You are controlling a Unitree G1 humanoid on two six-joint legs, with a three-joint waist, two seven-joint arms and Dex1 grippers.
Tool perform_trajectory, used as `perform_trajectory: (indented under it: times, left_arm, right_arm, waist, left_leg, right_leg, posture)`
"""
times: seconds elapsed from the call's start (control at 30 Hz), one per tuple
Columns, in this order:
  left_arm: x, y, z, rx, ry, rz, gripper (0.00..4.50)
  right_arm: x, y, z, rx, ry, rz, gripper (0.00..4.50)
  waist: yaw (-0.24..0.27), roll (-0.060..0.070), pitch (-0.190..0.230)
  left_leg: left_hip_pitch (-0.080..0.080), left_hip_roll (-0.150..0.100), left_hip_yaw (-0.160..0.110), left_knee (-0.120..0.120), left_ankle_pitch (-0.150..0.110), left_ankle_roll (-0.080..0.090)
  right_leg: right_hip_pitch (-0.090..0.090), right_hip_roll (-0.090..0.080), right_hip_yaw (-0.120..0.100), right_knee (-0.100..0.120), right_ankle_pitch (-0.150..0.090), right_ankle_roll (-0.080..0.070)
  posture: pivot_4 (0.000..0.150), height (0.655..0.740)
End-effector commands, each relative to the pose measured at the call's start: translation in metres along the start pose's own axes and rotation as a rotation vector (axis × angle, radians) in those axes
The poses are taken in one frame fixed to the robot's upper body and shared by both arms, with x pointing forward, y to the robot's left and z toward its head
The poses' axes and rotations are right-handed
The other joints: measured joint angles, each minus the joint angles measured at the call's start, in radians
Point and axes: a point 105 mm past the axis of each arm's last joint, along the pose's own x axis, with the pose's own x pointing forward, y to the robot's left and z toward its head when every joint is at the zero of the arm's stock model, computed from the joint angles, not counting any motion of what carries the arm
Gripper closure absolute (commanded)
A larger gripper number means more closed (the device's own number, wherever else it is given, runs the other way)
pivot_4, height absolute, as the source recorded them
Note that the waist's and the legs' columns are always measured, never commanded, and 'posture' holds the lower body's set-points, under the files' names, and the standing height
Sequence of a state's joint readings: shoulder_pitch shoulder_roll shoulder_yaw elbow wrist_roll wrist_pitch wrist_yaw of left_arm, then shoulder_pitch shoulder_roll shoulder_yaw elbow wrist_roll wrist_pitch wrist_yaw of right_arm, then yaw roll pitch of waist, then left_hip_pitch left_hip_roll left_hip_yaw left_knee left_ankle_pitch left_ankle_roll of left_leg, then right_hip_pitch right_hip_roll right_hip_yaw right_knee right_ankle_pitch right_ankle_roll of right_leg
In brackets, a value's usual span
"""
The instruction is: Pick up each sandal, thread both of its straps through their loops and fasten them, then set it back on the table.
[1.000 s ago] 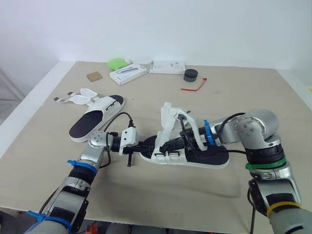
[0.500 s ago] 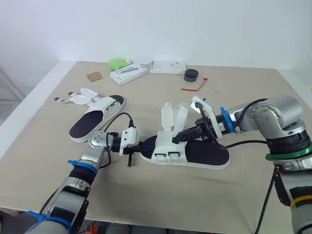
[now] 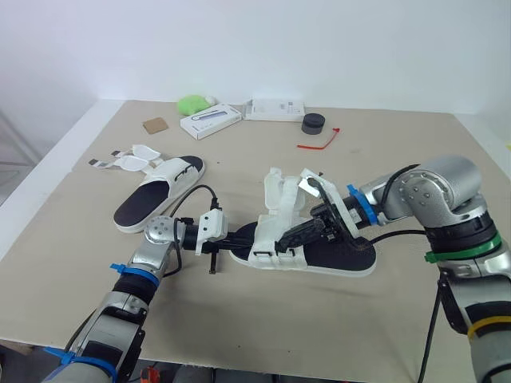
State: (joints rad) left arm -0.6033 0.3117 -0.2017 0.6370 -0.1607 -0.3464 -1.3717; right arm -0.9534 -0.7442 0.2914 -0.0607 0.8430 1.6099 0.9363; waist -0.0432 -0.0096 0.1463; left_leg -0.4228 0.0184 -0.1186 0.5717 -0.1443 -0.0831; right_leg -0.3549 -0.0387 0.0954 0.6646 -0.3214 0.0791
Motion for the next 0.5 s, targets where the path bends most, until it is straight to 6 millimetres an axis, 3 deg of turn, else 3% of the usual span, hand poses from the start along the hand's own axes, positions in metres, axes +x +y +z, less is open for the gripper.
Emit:
perform_trajectory:
  times: [0.03, 0.33, 0.5]
  left_arm:
    - [0.006, -0.042, -0.050, -0.180, 0.145, -0.106, 4.50]
    - [0.005, -0.044, -0.051, -0.185, 0.148, -0.107, 4.50]
    - [0.006, -0.044, -0.051, -0.187, 0.148, -0.107, 4.50]
  right_arm:
    - [-0.004, 0.004, 0.002, -0.030, 0.000, -0.003, 4.47]
    - [-0.021, 0.004, 0.036, -0.017, -0.108, -0.006, 4.47]
    - [-0.021, -0.002, 0.032, -0.007, -0.099, -0.033, 4.47]
  waist:
    - [0.000, 0.000, 0.000]
    - [0.000, 0.000, 0.000]
    - [0.001, 0.000, 0.000]
  left_leg:
    - [0.000, 0.000, 0.000, 0.000, 0.000, 0.000]
    - [0.000, -0.001, 0.000, 0.000, 0.000, 0.000]
    - [0.000, -0.002, 0.000, 0.000, 0.000, 0.000]
  right_leg:
    - [0.000, 0.000, 0.000, 0.000, 0.000, 0.000]
    - [0.000, -0.001, 0.000, 0.000, 0.000, 0.000]
    - [0.000, -0.002, 0.000, 0.000, -0.001, 0.001]
  posture:
    - [0.150, 0.7400]
    - [0.150, 0.7400]
    - [0.150, 0.7400]
